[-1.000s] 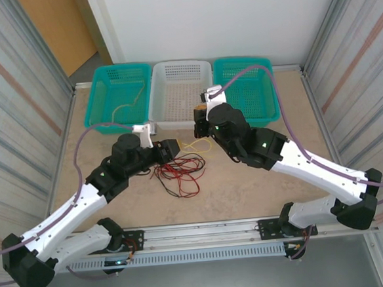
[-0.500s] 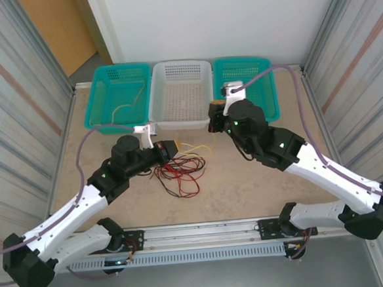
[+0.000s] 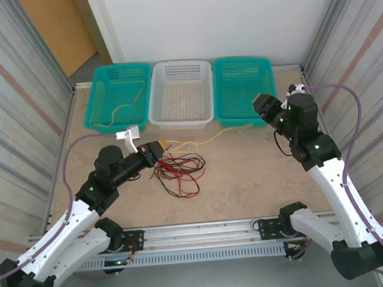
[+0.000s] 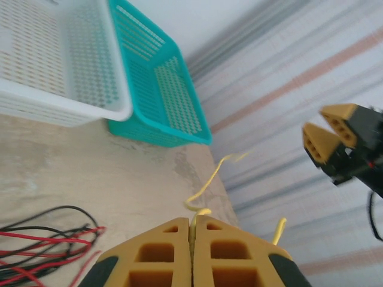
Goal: Untangle the cables
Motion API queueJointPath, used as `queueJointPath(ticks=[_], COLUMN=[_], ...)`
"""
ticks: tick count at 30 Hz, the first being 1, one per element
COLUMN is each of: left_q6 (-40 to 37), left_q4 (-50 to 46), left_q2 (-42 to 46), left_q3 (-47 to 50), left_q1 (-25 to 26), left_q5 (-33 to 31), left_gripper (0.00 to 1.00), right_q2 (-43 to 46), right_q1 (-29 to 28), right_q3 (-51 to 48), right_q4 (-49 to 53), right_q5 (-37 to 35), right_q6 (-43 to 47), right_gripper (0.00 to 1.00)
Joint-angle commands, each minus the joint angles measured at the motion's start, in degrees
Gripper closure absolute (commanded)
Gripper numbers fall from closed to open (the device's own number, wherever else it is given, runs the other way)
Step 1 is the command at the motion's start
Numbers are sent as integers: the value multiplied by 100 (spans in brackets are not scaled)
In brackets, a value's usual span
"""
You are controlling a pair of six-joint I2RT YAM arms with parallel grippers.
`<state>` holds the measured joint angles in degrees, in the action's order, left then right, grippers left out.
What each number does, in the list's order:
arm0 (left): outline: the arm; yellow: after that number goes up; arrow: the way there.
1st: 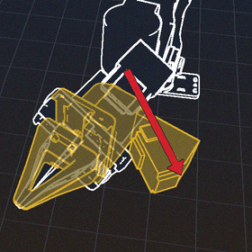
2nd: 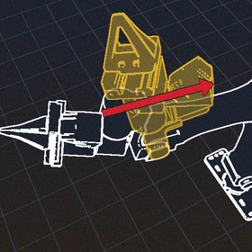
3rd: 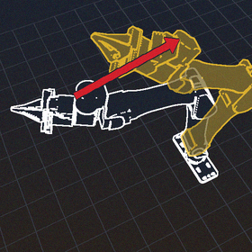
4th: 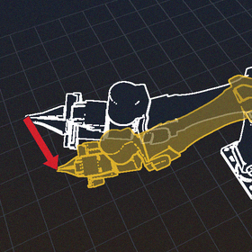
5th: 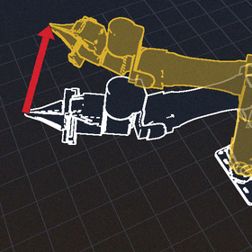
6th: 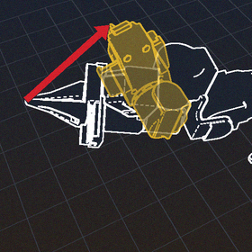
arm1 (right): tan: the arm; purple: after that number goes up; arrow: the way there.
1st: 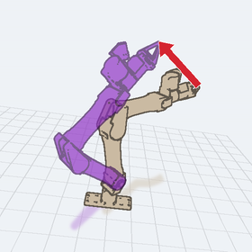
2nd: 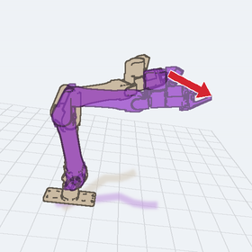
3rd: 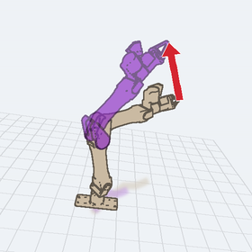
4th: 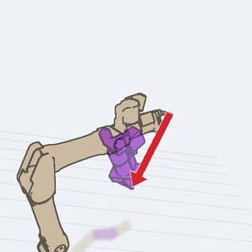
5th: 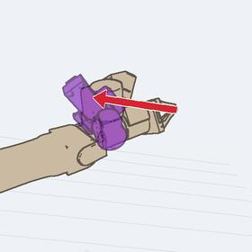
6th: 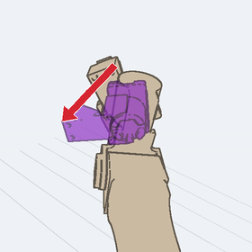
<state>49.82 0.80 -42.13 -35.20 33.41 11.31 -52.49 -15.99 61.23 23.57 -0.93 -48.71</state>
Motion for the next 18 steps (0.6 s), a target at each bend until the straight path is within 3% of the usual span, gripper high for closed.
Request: queueJointPath(ticks=[1,5,10,13,18], left_q6=[71,351,1056,1302,1311], left_q4=[-381,-360,562,806,1322], left_q2=[-50,-499,-1285,-1825,-2747], left_q3=[-492,-1231,-1972,-2440,-2871], left_q1=[-669,-2074,-3555,-3931,-3965], left_q5=[-353,-29,230,7,-357], left_gripper=[100,100,100,100,100], right_q2=[4,216,404,518,643], right_q1=[7,-53,-378,-739,-1417], right_q3=[320,295,200,105,-85], right_q4=[277,516,791,880,990], right_q5=[144,127,247,157,-108], right_q6=[-18,240,507,679,775], right_gripper=[13,13,14,14,14])
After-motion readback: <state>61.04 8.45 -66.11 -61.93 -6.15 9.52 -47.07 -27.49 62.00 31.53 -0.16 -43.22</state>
